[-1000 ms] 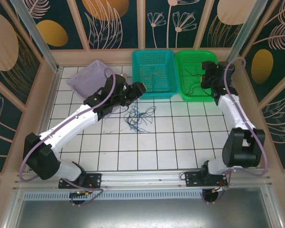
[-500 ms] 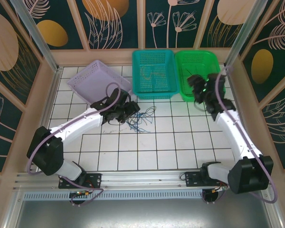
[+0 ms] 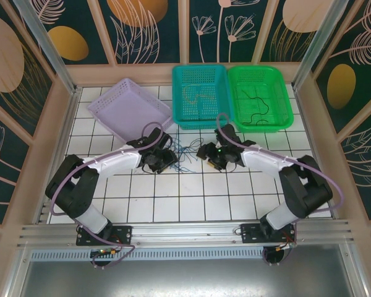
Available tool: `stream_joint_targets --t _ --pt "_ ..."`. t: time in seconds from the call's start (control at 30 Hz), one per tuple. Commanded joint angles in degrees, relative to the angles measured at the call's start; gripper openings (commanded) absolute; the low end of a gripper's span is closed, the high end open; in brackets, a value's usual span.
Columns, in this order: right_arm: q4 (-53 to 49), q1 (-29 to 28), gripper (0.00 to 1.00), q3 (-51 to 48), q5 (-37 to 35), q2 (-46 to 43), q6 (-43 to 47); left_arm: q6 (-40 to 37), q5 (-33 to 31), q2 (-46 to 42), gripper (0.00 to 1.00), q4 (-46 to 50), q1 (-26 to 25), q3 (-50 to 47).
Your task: Untangle the cables
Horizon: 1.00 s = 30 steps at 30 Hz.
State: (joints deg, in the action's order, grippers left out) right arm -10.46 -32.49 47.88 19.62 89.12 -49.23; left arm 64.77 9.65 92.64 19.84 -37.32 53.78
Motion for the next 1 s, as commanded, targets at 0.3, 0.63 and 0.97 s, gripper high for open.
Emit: stream_joint_targets --t 0.3,0.63,0.97 --pt "9.83 -1.68 0.33 4.91 -2.03 10.48 11.28 -9.01 -4.24 -1.24 0.57 4.95 0.23 7.1" --pt "8.18 -2.49 0.0 4.64 -3.38 7.3 10.92 -17.0 -2.2 10.53 0.65 3.47 -1.28 15.96" --pt "-5.04 0.11 0.0 3.49 -6.52 -8.06 9.66 -15.82 -18.48 18.08 0.34 10.4 -3.97 16.76"
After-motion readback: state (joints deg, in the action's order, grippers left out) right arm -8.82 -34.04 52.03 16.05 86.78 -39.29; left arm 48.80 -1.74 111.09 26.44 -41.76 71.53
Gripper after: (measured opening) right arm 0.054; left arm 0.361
